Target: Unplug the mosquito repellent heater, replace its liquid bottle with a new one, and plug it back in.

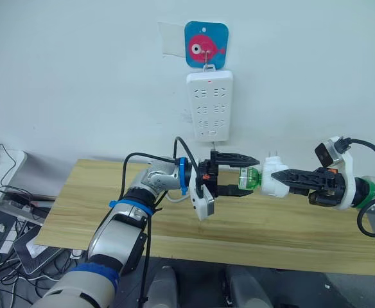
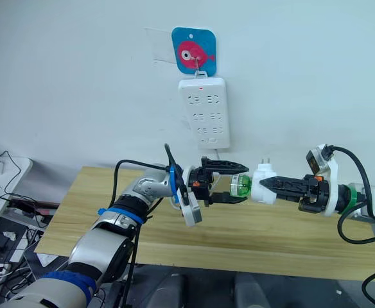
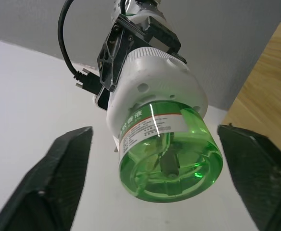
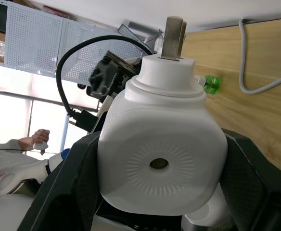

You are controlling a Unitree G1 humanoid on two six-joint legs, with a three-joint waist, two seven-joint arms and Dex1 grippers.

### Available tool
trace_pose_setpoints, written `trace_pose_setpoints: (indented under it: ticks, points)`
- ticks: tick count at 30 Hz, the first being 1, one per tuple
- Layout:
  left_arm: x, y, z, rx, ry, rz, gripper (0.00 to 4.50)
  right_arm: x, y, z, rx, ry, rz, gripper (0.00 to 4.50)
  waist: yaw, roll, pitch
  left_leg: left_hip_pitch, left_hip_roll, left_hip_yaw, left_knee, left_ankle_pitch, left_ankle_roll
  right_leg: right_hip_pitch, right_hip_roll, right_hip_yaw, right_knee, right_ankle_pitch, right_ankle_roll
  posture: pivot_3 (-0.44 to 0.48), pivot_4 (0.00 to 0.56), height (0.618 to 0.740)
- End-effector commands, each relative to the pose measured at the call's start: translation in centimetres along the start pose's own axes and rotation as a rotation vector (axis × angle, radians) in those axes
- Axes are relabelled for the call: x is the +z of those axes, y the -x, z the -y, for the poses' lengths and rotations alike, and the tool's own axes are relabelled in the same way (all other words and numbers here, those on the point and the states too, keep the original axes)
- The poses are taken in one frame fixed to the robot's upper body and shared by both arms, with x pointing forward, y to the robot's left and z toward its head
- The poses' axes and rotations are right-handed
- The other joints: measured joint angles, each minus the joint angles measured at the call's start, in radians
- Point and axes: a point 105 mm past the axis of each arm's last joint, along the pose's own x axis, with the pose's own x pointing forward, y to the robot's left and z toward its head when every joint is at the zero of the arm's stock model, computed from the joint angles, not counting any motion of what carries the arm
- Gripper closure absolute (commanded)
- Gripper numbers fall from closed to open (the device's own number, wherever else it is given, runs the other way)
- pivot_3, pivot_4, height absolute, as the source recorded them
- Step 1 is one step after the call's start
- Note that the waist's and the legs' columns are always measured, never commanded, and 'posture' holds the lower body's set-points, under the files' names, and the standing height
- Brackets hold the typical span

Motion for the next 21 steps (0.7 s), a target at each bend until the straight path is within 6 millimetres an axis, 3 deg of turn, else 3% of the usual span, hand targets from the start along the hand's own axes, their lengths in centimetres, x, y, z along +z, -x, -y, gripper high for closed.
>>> trace_pose_setpoints:
  ticks: [1,3,9,11,12,15,17,21]
  points:
    - [0.1,-0.3,-0.9,0.023,-0.035,0.022,1.55,0.4,-0.1,-1.6,0.057,0.047,0.001,1.48,0.000,0.000,0.000,0.000,0.000,0.000,0.000,0.000,0.000,0.000,0.000,0.000,0.000,0.000,0.000,-0.041,0.155,0.740]
    - [0.1,-0.3,-0.9,0.023,-0.038,0.023,2.20,0.4,0.0,-1.6,0.057,0.046,0.000,1.48,0.000,0.000,0.000,0.000,0.000,0.000,0.000,0.000,0.000,0.000,0.000,0.000,0.000,0.000,0.000,-0.041,0.155,0.740]
    - [0.1,-0.3,-1.0,0.036,-0.024,0.035,2.26,0.3,0.0,-1.5,0.048,0.043,0.000,1.48,0.000,0.000,0.000,0.000,0.000,0.000,0.000,0.000,0.000,0.000,0.000,0.000,0.000,0.000,0.000,-0.042,0.159,0.740]
    - [-0.2,-0.7,-0.3,0.053,0.118,0.020,2.26,0.3,0.1,-1.4,0.033,0.047,-0.006,1.48,0.000,0.000,0.000,0.000,0.000,0.000,0.000,0.000,0.000,0.000,0.000,0.000,0.000,0.000,0.000,-0.042,0.159,0.740]
    - [-0.3,-0.9,0.0,0.044,0.264,-0.005,2.26,0.2,0.2,-1.4,0.022,0.050,-0.009,1.48,-0.002,0.001,0.000,0.000,0.000,0.000,0.000,0.000,0.000,0.000,0.000,0.000,0.000,0.000,0.000,-0.042,0.159,0.740]
    - [-0.5,-0.4,0.3,0.012,0.965,0.031,2.26,0.2,0.6,-1.4,-0.022,0.076,-0.030,1.48,-0.012,0.001,0.000,-0.001,0.004,-0.001,-0.001,0.000,-0.001,0.000,-0.001,0.000,0.001,0.000,0.000,-0.037,0.160,0.740]
    - [-0.2,0.2,0.4,-0.054,1.340,0.042,2.26,0.1,0.8,-1.5,-0.051,0.114,-0.047,1.48,-0.018,0.001,0.000,-0.001,0.004,-0.004,0.001,0.001,-0.001,0.000,-0.001,-0.003,0.001,0.000,-0.001,-0.037,0.162,0.740]
    - [0.1,1.0,0.7,-0.125,1.928,0.017,2.26,-0.4,0.5,-2.0,-0.047,0.165,-0.076,1.48,-0.032,0.001,0.000,0.001,0.002,-0.006,0.002,0.001,0.000,0.001,0.002,-0.005,0.004,-0.001,0.000,-0.046,0.157,0.740]
